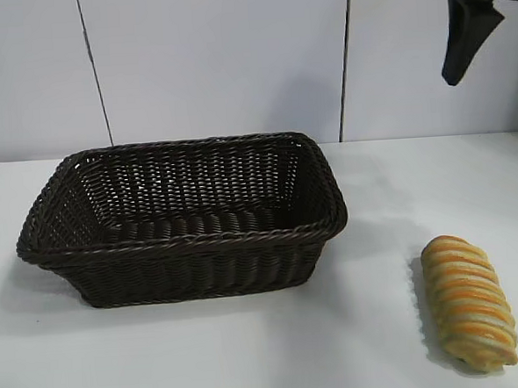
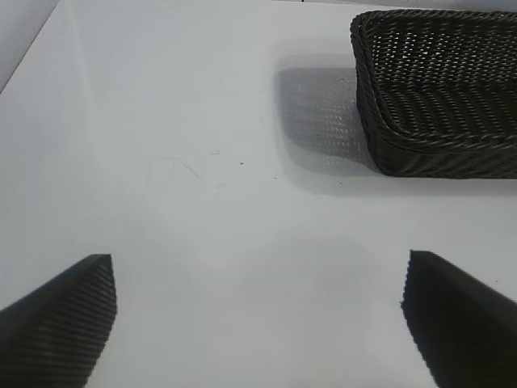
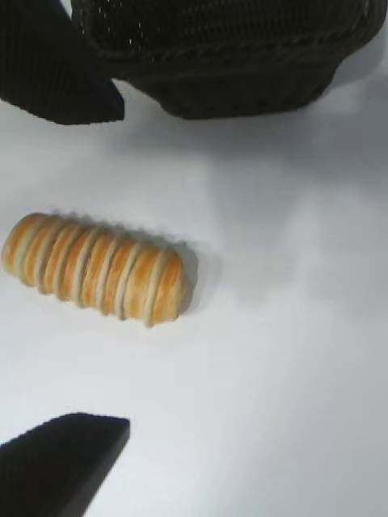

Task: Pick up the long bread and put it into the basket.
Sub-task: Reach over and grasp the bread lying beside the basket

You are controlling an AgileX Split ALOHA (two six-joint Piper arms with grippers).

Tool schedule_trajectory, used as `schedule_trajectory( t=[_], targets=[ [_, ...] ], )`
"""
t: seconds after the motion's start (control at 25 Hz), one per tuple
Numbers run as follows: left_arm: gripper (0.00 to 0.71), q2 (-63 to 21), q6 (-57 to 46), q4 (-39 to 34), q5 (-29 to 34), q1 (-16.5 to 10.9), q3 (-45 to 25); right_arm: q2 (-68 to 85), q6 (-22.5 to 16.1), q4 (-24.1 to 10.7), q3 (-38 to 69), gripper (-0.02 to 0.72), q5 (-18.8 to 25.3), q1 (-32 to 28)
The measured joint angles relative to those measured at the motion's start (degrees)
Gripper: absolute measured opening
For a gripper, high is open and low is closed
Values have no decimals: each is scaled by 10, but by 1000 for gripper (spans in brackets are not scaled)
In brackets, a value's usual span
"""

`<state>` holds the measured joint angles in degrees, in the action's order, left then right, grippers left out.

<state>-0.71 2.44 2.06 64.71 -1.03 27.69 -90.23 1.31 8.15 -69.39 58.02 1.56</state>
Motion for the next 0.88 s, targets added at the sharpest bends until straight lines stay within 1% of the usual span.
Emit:
schedule_trajectory(
  t=[0.08, 0.16, 0.32, 0.44, 0.56, 0.68, 0.8, 0.88],
  targets=[
    [694, 0, 0, 0, 0, 0, 0, 2, 0, 5, 48, 695, -34, 0],
    [694, 0, 0, 0, 0, 0, 0, 2, 0, 14, 97, 695, -82, 0],
    [694, 0, 0, 0, 0, 0, 0, 2, 3, 44, 175, 695, -183, 0],
    [694, 0, 0, 0, 0, 0, 0, 1, 18, 68, 215, 695, -237, 0],
    [694, 0, 0, 0, 0, 0, 0, -2, 40, 86, 232, 695, -265, 0],
    [694, 0, 0, 0, 0, 0, 0, -11, 56, 98, 234, 695, -278, 0],
    [694, 0, 0, 0, 0, 0, 0, -24, 67, 101, 234, 695, -282, 7],
    [694, 0, 0, 0, 0, 0, 0, -32, 73, 102, 234, 695, -291, 23]
  ],
)
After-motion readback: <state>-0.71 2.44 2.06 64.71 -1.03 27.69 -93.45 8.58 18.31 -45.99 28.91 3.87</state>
